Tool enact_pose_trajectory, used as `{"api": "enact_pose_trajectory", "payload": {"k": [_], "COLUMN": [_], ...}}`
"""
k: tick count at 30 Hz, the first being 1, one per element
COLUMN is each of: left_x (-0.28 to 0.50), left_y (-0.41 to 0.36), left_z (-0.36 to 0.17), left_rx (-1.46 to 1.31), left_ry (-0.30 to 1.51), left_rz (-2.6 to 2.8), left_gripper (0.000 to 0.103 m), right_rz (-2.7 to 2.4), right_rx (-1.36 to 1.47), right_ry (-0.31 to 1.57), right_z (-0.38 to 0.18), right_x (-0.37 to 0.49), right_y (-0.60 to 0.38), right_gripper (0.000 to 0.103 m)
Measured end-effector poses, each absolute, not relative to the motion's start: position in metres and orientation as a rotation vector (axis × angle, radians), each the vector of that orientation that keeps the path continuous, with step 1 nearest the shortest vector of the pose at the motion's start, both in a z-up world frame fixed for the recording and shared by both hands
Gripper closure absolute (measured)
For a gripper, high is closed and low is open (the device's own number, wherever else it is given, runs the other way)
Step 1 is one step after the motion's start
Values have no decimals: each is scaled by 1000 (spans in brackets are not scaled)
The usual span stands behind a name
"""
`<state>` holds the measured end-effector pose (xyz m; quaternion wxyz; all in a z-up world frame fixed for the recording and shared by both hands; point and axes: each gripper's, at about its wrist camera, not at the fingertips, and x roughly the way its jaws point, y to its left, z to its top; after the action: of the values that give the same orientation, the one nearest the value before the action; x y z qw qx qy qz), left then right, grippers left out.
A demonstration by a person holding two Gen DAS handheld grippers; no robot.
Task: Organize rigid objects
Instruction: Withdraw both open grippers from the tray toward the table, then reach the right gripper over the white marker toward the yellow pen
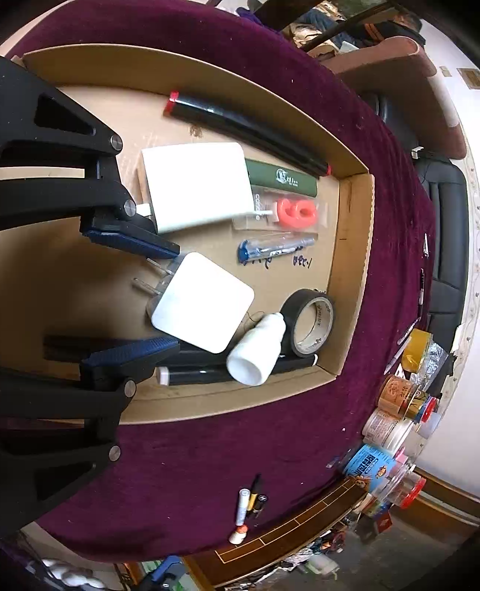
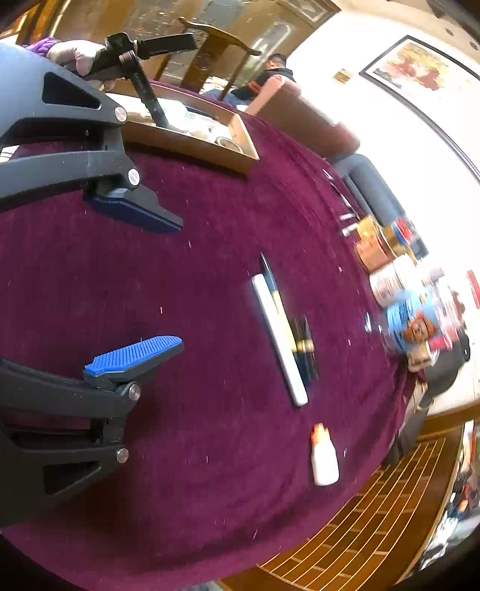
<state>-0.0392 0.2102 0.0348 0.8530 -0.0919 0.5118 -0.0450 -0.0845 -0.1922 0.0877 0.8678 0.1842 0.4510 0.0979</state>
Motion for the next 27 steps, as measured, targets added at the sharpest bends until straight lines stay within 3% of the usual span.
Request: {"api": "enact_pose_trajectory", "payload": {"k": [5,8,11,18,21,27], "left_x": [-74,-114,-143,-151,-155,-161], "left_y": [211,210,205,163,155,157], "left_z": [54,78,97,102,101,104], "left_rx": [-227,-260,-296,-252,-250,-242], "left_ry": [1027,939,865,877,889,884], "left_rz": [-153,-216,-310,-397,-392,-382], "left_gripper": [63,57,46,45,45,45], "right_rz": [133,67,-25,-94,-129,176], "right_rx": [396,344,277,217,268,346], "right_ry": [888,844,862,896,937,1037], "right_z": [102,108,97,75,60,43], "right_x": [-85,-71,-43,33,63,44], "right_y": [-228,-246,-258,-247,-255,-232], "right_gripper": [46,29,29,30,36,39]}}
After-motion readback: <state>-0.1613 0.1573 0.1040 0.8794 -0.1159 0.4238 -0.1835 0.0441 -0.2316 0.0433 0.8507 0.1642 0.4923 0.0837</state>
